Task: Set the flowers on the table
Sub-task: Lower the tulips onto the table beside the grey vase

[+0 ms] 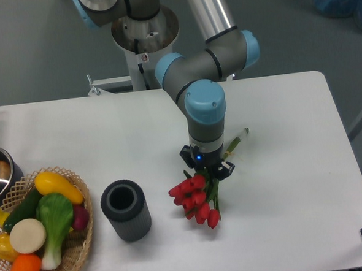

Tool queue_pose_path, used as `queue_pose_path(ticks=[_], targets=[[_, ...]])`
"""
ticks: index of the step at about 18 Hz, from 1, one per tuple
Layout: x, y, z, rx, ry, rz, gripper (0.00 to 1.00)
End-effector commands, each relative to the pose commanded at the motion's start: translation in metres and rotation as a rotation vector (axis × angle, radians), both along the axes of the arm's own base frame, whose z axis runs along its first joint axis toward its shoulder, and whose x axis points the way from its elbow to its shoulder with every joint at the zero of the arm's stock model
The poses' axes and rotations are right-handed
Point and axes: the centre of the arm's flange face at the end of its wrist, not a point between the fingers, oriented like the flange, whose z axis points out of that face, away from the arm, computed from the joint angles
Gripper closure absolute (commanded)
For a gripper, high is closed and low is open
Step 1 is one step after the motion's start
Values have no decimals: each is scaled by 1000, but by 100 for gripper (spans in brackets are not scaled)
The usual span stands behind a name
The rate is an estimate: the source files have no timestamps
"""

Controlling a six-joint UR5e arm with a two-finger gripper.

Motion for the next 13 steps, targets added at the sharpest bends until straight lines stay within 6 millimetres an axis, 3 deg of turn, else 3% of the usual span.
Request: queue_pose_path(ticks=[3,4,6,8,9,13], targets=[[-2,2,4,11,9,0,51],[-3,3,6,17,16,0,40],[-6,6,12,26,26,-2,31],[-7,6,18,34,37,-2,6],[-11,8,27,49,53,1,1],[-29,-2,43,85,72,70,0]])
